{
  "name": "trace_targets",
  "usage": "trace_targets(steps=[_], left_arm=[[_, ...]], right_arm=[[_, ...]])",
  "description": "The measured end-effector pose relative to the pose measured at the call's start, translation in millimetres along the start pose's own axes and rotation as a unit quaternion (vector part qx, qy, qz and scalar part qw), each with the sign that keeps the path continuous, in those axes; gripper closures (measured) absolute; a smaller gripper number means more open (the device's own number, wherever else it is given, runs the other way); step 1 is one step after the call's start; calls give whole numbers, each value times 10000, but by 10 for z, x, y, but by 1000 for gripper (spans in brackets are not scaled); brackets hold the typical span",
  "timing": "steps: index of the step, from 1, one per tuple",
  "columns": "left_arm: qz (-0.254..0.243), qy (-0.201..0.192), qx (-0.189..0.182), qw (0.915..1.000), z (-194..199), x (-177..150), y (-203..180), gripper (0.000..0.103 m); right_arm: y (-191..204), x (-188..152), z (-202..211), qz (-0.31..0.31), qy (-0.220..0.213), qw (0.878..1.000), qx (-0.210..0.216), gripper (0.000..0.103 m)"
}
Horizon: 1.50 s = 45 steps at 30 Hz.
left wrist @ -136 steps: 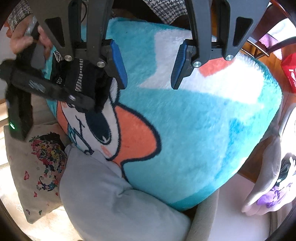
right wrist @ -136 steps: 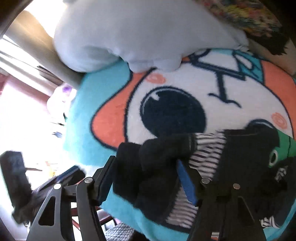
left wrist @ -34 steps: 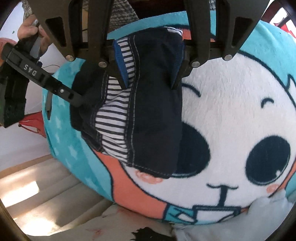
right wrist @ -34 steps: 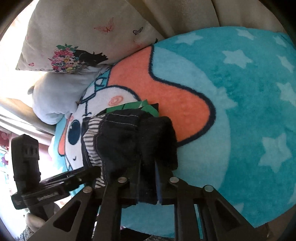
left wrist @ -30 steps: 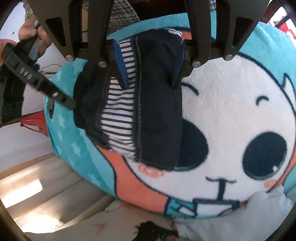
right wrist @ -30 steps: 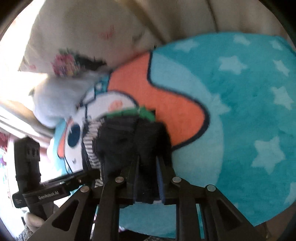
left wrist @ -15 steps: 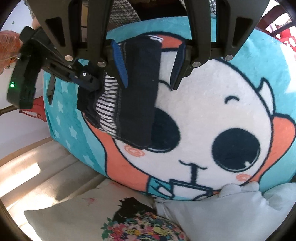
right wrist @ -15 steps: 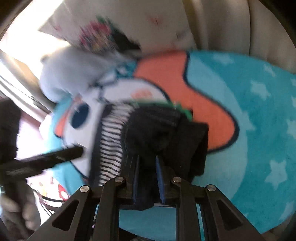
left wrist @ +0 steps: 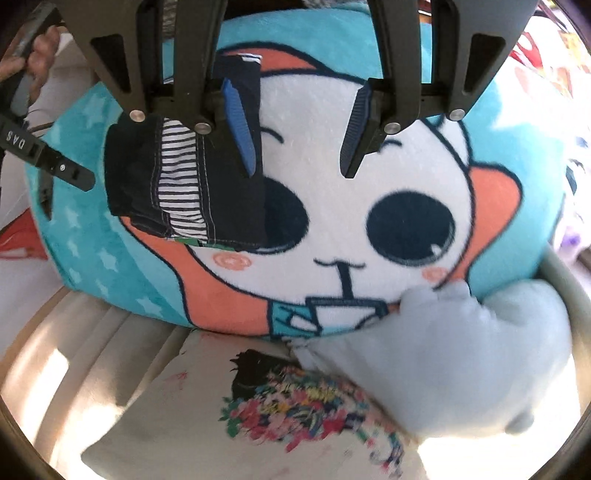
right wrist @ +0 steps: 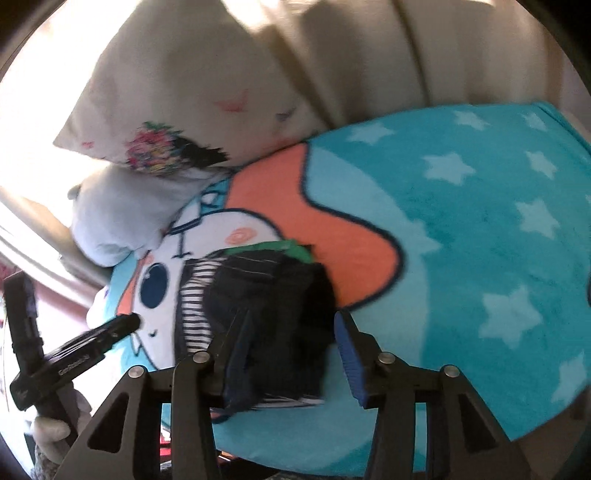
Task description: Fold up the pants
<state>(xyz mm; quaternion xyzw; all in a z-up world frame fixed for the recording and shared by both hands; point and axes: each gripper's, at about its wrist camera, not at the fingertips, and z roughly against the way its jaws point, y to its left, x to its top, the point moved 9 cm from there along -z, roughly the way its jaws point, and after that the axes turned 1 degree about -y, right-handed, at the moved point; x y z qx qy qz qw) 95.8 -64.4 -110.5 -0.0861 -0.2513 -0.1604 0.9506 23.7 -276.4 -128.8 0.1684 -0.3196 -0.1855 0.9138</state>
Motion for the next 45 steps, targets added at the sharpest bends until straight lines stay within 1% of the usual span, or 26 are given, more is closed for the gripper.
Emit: trace_targets(steps=[3,5,9,15,19,26,28,30,31,32,35,38,39,42,45], left_arm=[[-242,-91,198,9995,13,31,-32,57],[-353,-110,279,9989,13,42,-42,57],[-443,-63,310,9985,-5,26,-47,56],[-422,28,275,9987,-18,-17,4,55],[-364,94,260,9990,-45,-30,44,53],[-265,248,156,9992,-127,-53,23,52],[-125,354,-69,9993,-175,-69,-5,52],[168,481,-518,9974,-229,-91,-36,52],[371,536,-837,9944,-253,-103,-58,52],[618,586,-1180,9893,-284,-110,-71,52],[1018,708,-1658,9783,-376,-114,-103,52],[1278,911,-1976,9676,-484,-101,-148,52],[1309,958,-2036,9655,-510,-83,-169,52],[1318,1097,-2123,9620,-610,-31,-251,46],[1193,1259,-2129,9615,-756,6,-341,45]], right_arm=[[-92,-25,4,-173,24,9997,-164,53],[-85,-29,17,-155,12,9996,-237,53],[-31,-32,13,-58,-35,9995,-299,47],[-4,-36,-56,-121,-40,9993,-343,42],[23,-37,-99,-130,-2,9993,-337,41],[4,-28,-148,-134,49,9993,-340,39],[-32,-24,-160,-171,60,9993,-331,37],[-68,-20,-172,-221,75,9993,-306,35],[-89,-19,-182,-257,85,9993,-275,34],[-104,-21,-193,-281,96,9993,-242,34],[-150,-40,-261,-330,168,9992,-126,32],[-161,-64,-365,-332,287,9990,48,32],[-165,-68,-416,-310,339,9989,96,31],[-162,-68,-533,-314,430,9983,243,29],[-153,-50,-615,-401,501,9970,442,27]])
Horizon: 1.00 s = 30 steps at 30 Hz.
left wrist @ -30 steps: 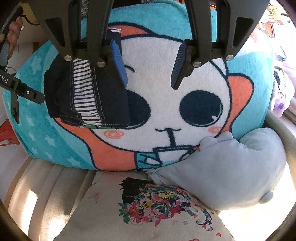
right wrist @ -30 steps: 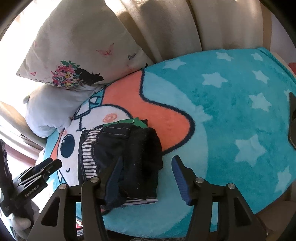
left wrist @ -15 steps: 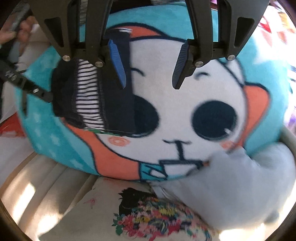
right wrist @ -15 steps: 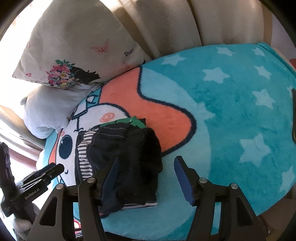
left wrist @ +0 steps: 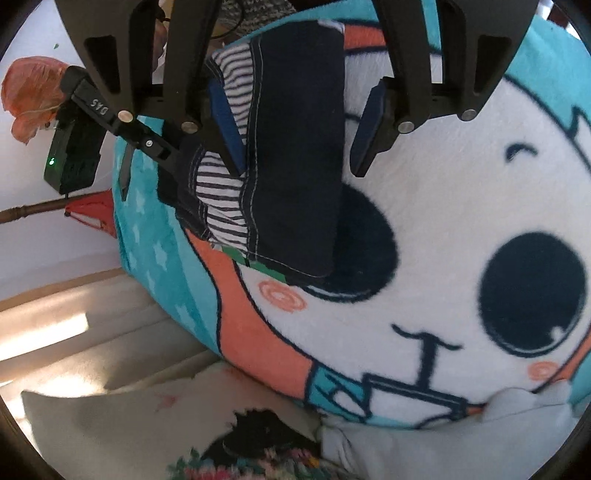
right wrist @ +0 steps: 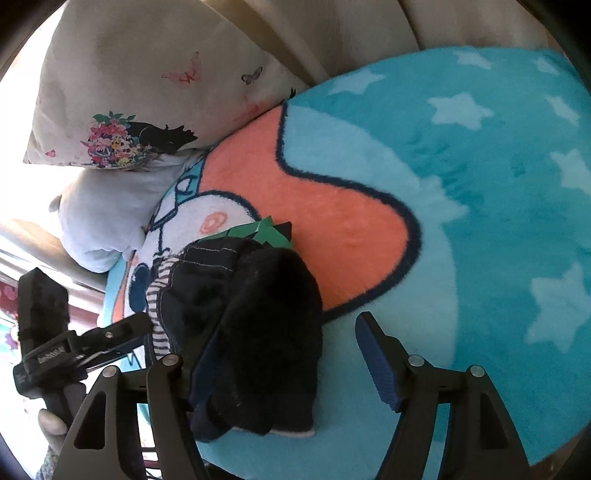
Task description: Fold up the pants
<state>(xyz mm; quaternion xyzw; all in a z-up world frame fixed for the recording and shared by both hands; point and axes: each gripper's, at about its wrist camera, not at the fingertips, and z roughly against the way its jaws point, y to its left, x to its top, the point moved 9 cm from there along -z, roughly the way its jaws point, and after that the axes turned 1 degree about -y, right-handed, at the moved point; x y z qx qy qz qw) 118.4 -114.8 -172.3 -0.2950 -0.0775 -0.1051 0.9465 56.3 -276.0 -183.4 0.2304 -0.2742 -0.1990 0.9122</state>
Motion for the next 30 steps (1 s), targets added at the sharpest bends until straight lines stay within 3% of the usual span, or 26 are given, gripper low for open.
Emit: trace_targets(steps=[4,6,10,11,12,13,16,19,30], left_arm=[[-3,72,-65,10000,-162,107,-5,43],[116,131,-275,9995,-223,168,-15,39],[347,126,-610,9975,-269,242,-54,24],[371,128,-650,9971,-278,241,-79,24],[367,191,-680,9968,-307,222,-119,24],[267,263,-582,9976,-339,192,-177,24],[-104,306,-297,9990,-310,152,-321,51],[-230,170,-302,9991,-157,136,-398,60],[-110,-271,-187,9994,268,37,-278,60]], right_arm=[[23,7,-76,-27,49,9997,234,24],[44,1,-101,-7,31,9995,303,23],[116,-1,-135,120,-4,9990,438,22],[146,-8,-152,150,29,9987,487,25],[180,-18,-168,182,78,9983,552,41],[223,-54,-213,162,254,9973,675,47],[254,-47,-215,122,316,9969,706,63],[283,-36,-140,68,316,9964,785,65],[700,-86,47,447,240,9958,759,65]])
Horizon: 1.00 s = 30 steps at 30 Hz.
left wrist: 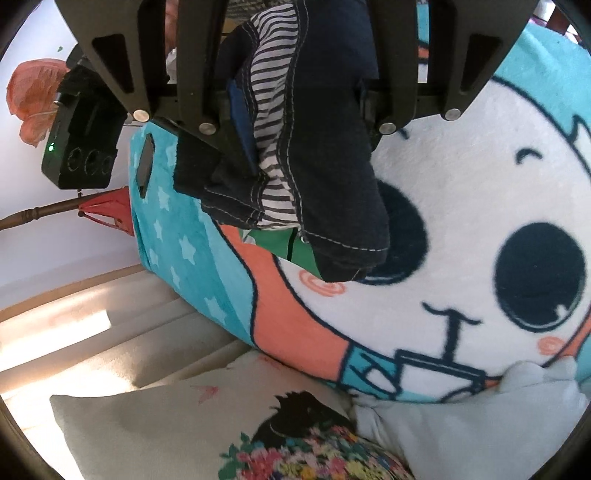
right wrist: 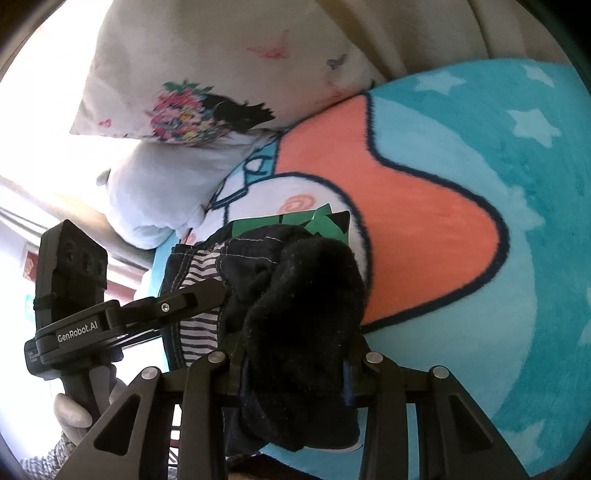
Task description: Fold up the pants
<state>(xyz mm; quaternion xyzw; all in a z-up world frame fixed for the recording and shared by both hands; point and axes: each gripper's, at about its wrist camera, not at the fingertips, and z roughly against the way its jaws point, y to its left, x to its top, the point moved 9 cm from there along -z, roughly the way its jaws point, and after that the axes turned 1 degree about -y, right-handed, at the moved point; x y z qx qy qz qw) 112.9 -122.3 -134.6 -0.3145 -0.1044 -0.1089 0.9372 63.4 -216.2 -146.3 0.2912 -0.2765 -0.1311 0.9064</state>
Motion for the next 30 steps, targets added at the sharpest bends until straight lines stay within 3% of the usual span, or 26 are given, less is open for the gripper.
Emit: trace_targets(steps=[16,30], left_arm=[[74,-721,-53,9974,667,-146,290,60],[40,-735,35,9973,727,-160,371,60]], right_arm=[[677,-189,-68,542,196,9977,-345,65],[831,-268,-150,521,261,9977,-349,65]])
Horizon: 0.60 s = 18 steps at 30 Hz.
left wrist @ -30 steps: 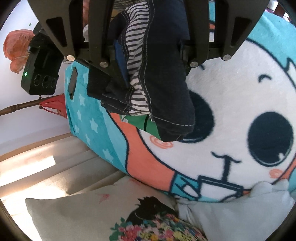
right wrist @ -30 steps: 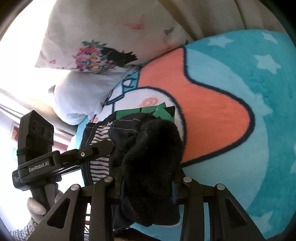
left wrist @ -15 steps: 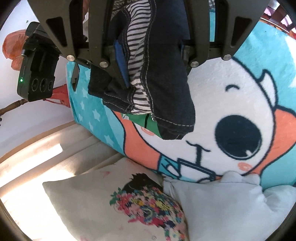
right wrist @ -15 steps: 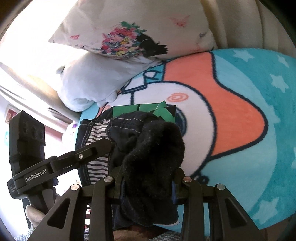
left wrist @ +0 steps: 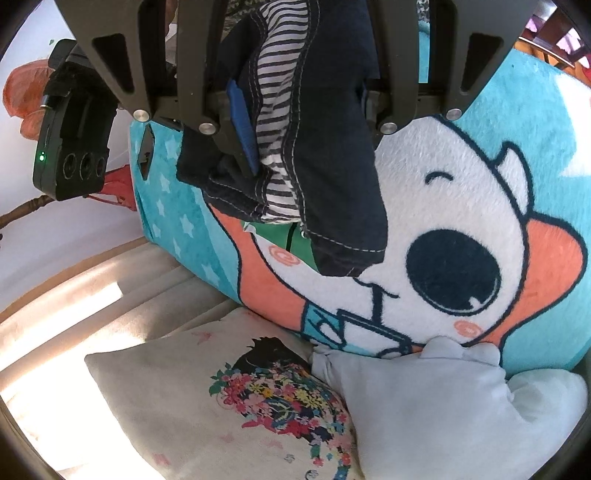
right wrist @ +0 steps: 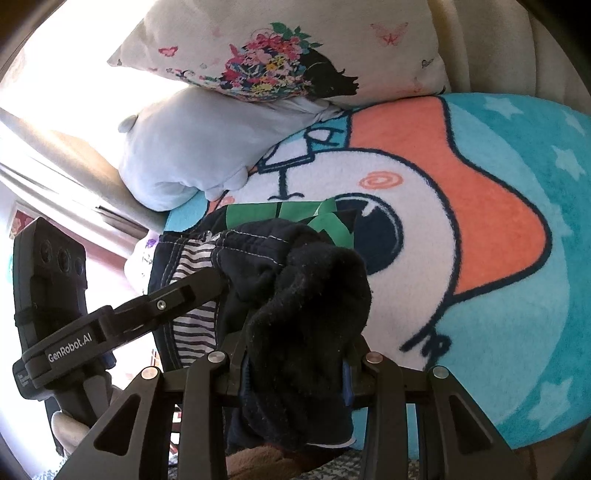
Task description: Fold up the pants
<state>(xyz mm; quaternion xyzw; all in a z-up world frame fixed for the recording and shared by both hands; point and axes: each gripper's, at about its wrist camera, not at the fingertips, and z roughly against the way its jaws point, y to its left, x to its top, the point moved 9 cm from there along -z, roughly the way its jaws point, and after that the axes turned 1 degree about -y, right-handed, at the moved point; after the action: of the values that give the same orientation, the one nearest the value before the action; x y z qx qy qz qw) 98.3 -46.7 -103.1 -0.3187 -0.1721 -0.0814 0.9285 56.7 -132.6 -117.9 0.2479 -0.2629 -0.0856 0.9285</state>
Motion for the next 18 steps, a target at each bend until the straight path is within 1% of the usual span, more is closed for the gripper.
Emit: trace_targets(steps=[11,15,18], left_arm=[[113,144,13,9998,-177,-39,34,60],[131,198,-102,9997,-239,41,-10,60],[287,322,-164,9989,-352,124,-9,60]], right_arm=[[-197,74,-85,-128,101,9998,65,65],[-244,152,-58,-41,34,10000,44,65],[-303,259,-26,49,-60,10000,-8,65]])
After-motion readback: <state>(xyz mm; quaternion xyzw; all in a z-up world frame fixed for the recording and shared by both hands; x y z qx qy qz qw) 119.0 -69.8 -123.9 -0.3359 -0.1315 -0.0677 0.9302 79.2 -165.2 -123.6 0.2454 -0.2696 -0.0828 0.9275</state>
